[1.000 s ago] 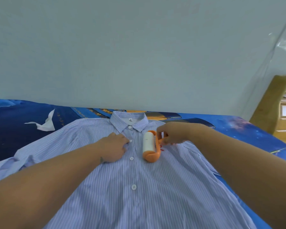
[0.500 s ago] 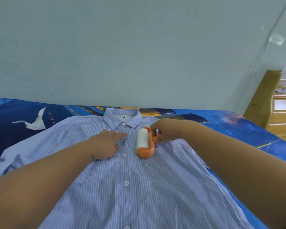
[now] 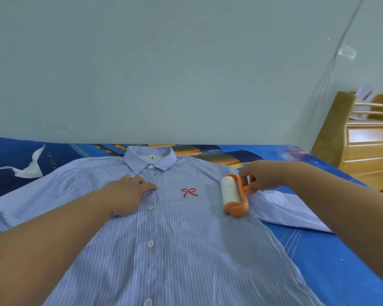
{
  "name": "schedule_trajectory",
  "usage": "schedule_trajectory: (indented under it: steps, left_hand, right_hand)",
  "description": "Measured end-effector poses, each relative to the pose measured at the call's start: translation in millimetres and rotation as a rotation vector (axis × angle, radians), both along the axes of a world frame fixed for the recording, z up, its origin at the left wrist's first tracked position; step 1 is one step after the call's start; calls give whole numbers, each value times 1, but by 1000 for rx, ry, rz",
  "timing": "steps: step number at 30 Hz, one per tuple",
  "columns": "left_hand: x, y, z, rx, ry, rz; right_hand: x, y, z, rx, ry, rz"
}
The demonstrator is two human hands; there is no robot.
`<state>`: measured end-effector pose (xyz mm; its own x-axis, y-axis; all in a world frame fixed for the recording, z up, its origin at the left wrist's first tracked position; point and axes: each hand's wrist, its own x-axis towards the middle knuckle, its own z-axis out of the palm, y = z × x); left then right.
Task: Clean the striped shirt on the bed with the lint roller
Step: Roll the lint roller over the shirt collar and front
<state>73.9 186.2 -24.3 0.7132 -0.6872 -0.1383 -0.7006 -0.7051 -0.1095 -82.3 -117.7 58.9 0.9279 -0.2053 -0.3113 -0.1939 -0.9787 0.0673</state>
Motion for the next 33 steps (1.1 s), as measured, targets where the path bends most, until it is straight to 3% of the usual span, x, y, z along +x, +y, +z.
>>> schedule_trajectory:
  steps: [5, 8, 12, 16, 21, 33]
  left_hand:
    - [7, -6, 7, 30, 76, 12]
    - [9, -12, 14, 15, 121, 32]
    - [-4, -37, 15, -226, 17, -8]
    - [-29, -79, 8, -357, 58, -143]
    - [-33, -99, -4, -289, 46, -160]
    - [-22, -81, -12, -206, 59, 30]
  right_hand:
    - [-28, -29, 16, 2, 29, -83]
    - [-43, -46, 28, 68, -47, -146]
    - [-39, -44, 28, 129, -187, -164]
    - [-11, -23, 5, 106, -226, -87]
    - [17, 0, -15, 36, -142, 0]
    - [71, 41, -34, 163, -239, 7]
